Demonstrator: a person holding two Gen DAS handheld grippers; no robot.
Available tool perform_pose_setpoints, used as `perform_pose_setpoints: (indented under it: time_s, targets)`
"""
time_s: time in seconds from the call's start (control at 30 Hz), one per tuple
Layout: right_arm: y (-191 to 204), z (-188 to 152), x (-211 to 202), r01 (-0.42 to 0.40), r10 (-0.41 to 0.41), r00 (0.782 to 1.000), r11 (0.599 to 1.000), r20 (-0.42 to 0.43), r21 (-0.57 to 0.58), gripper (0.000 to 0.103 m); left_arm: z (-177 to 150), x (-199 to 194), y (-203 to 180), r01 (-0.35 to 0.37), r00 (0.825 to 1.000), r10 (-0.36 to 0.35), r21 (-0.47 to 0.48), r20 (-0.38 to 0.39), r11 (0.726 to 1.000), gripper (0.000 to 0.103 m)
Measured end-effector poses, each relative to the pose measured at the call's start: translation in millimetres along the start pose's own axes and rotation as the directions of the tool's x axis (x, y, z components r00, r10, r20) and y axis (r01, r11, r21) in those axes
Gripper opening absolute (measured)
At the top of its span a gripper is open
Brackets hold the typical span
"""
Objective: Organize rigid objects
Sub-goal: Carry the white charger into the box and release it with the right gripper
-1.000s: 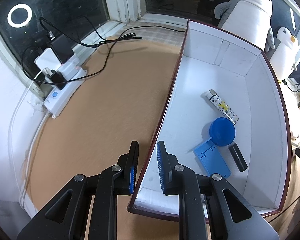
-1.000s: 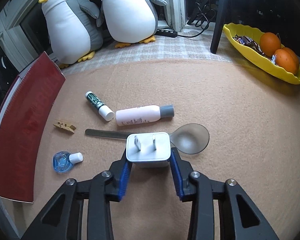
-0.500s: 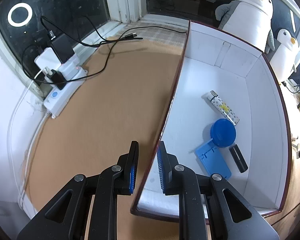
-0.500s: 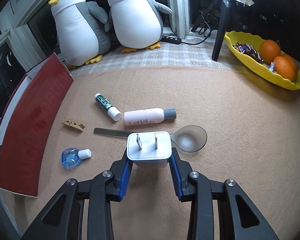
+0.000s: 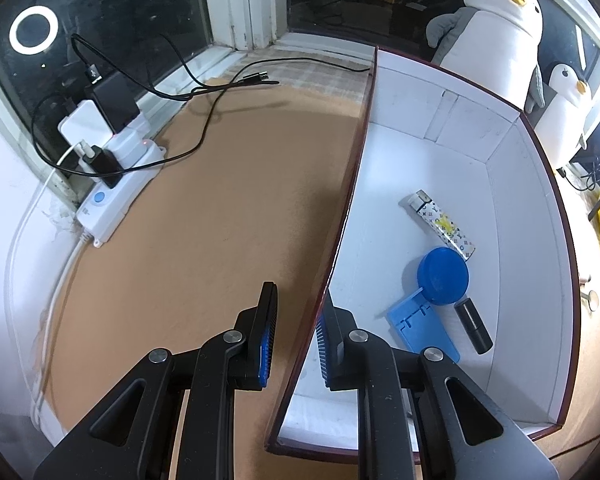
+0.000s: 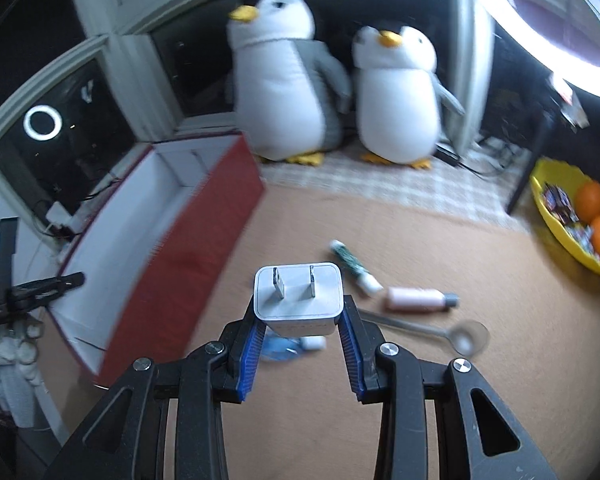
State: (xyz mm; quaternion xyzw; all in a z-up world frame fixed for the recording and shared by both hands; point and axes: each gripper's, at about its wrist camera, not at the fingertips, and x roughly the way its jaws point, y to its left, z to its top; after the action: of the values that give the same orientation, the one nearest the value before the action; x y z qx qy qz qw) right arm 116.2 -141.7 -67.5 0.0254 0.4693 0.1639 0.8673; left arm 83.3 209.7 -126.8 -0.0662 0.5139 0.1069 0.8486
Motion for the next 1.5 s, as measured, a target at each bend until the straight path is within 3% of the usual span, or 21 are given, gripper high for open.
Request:
perform_pose_setpoints:
  time_s: [0.27,0.57,1.03,1.5]
  targets:
    - [84.0,37.0,7.1,-0.111,0.110,0.994,0.982,-0.020,-0.151,0.033,0.7,5.5,1.1,0.038,0.999,-0.038,-0.003,0.005,0.999,0.010]
    - [170.0,57.4,38.7,-0.184,0.160,0.981,0.943,-0.106,-0.278,0.033,1.0,9.5,5.7,0.075,0.997,-0.075,-0.014,0.012,0.997,0.010]
    - [211.4,65.7,106.9,-0.209,0.127,0.956,0.927,-0.263,-0.312,0.033,0.8,11.7,9.9,0.107,0.994,-0.106,-0.020,0.018,0.994,0.010]
    - [226.6,68.9,144.7,-0.201,0.088,0.937,0.927,-0.338,-0.317,0.033,0.2,11.5,9.9,0.110,0.994,-0.110,-0.023,0.017,0.994,0.010]
